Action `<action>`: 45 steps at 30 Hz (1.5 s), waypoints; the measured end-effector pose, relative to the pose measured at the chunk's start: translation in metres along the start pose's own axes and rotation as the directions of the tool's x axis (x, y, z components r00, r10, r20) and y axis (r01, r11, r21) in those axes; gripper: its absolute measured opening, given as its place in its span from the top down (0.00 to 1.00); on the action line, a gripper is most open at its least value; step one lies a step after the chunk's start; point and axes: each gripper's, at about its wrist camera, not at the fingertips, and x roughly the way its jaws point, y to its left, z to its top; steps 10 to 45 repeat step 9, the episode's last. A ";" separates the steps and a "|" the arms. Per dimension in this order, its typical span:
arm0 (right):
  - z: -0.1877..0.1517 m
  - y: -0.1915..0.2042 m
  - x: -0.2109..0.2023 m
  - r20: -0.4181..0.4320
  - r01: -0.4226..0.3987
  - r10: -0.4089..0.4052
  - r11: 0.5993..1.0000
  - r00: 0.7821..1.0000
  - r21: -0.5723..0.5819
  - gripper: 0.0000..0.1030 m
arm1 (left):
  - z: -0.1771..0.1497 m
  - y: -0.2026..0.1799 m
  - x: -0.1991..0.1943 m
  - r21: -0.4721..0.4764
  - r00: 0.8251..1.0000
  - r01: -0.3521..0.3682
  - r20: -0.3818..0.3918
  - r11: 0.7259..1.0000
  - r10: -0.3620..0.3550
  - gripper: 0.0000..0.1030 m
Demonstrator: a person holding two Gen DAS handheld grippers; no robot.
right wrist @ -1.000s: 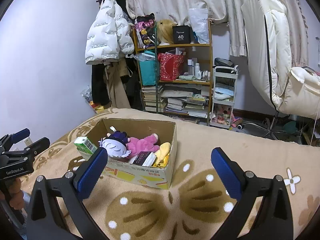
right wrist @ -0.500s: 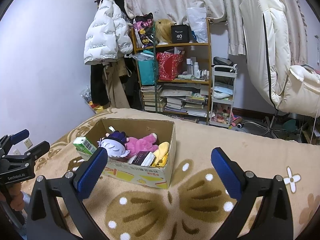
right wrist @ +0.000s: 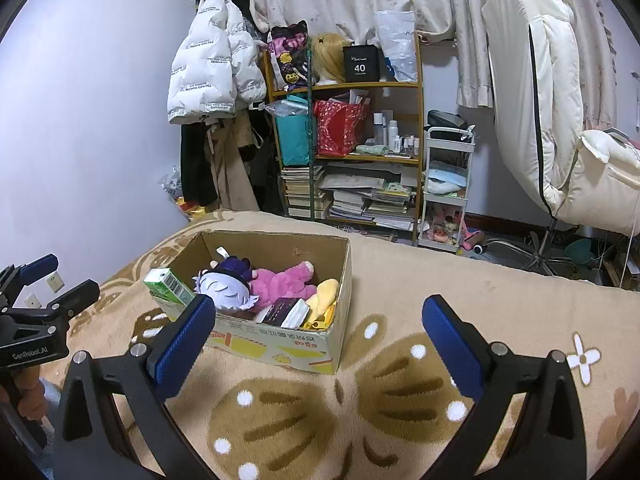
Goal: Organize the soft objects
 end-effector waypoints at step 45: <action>0.001 0.000 0.000 -0.002 0.000 0.000 1.000 1.000 0.003 0.00 | 0.001 0.004 0.000 -0.013 1.000 0.000 -0.007 1.000 0.000 0.02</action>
